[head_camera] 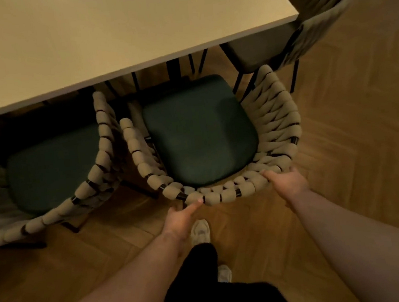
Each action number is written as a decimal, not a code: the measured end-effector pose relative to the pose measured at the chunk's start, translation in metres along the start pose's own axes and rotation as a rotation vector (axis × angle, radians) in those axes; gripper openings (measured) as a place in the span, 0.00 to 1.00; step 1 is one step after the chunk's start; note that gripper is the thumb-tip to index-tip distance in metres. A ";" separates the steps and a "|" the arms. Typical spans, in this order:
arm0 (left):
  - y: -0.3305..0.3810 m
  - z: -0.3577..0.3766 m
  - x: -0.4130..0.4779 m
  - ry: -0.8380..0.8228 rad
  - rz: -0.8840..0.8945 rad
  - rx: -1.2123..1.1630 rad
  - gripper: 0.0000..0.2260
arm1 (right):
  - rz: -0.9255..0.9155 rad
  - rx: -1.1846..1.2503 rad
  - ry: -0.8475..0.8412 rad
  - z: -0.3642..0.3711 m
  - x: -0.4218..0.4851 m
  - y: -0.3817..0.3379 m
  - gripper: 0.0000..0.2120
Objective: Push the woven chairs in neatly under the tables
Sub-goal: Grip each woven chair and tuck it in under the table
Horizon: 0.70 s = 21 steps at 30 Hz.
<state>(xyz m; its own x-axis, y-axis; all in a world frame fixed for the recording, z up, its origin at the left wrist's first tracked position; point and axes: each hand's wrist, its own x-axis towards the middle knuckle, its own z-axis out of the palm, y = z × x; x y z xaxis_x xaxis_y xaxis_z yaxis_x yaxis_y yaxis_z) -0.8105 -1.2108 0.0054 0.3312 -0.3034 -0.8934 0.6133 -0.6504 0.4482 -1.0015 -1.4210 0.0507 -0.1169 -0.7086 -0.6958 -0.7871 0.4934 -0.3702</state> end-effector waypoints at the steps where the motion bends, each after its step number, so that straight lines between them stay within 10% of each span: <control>1: 0.003 0.008 0.004 -0.004 -0.007 0.002 0.54 | 0.009 0.029 0.006 -0.004 0.009 -0.002 0.42; 5: 0.015 0.038 0.012 0.075 0.018 0.089 0.39 | 0.065 0.091 -0.019 -0.020 0.041 -0.010 0.45; 14: -0.014 0.098 0.044 0.354 -0.116 -0.471 0.56 | 0.219 0.457 -0.233 -0.027 0.119 -0.002 0.43; 21: 0.001 0.137 0.060 0.231 -0.122 -0.950 0.10 | 0.319 0.685 -0.394 -0.010 0.143 0.000 0.11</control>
<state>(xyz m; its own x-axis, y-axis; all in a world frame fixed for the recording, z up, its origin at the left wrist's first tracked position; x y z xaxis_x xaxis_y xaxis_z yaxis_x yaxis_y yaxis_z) -0.8879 -1.3248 -0.0520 0.2972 -0.0625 -0.9528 0.9402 0.1928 0.2806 -1.0243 -1.5273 -0.0427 0.0483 -0.3197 -0.9463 -0.1972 0.9257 -0.3228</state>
